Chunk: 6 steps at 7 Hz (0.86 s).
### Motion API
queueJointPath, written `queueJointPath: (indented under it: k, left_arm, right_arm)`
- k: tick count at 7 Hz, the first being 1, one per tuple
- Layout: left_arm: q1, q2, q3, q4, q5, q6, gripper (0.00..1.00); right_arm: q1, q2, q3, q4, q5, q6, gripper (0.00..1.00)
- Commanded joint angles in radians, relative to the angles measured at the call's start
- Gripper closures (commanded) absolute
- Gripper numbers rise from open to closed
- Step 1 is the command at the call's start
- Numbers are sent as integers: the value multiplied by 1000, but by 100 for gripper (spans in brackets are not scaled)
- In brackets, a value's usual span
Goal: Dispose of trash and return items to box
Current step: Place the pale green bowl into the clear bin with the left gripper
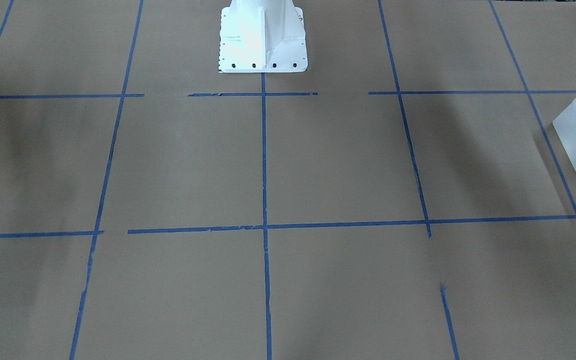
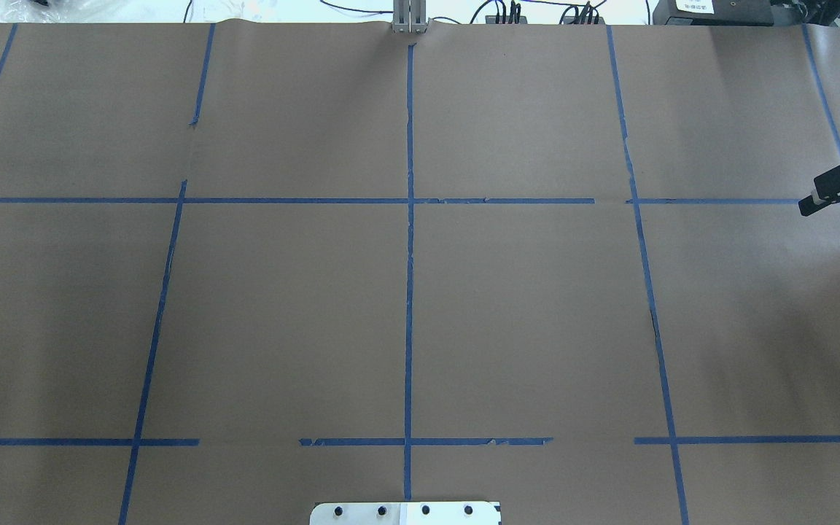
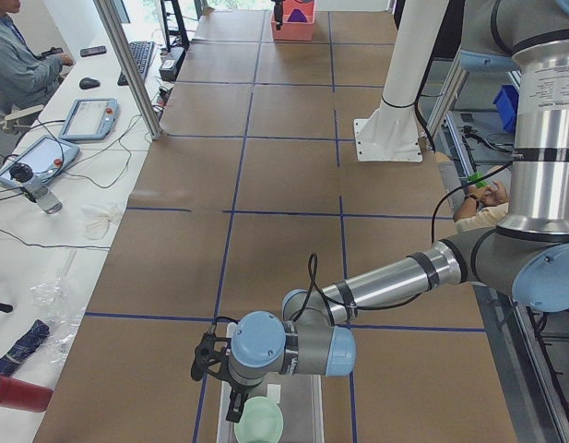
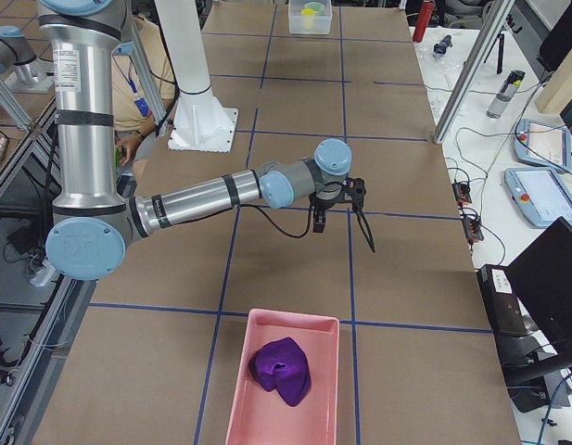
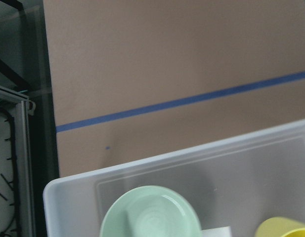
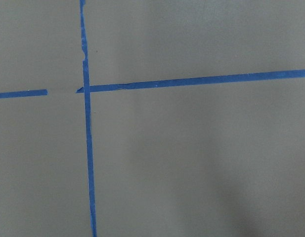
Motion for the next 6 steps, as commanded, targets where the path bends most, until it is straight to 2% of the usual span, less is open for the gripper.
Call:
queueJointPath:
  k: [1, 2, 3, 4, 5, 6]
  left_arm:
    - [97, -2, -229, 153, 103, -133, 0]
    - [139, 1, -280, 191, 157, -138, 0]
    - [164, 3, -316, 219, 150, -173, 0]
    - [212, 6, -343, 221, 97, -240, 0]
    - [216, 39, -344, 193, 8, -236, 0]
    - [220, 59, -345, 167, -21, -239, 0]
  right_arm:
    - [-1, 0, -1, 42, -68, -4, 0]
    - [0, 1, 2, 42, -68, -4, 0]
    - [3, -3, 5, 42, -71, -7, 0]
    - [32, -26, 0, 37, -71, -25, 0]
    - [75, -78, -4, 33, -68, -160, 0]
    - [117, -110, -9, 28, -67, -251, 0]
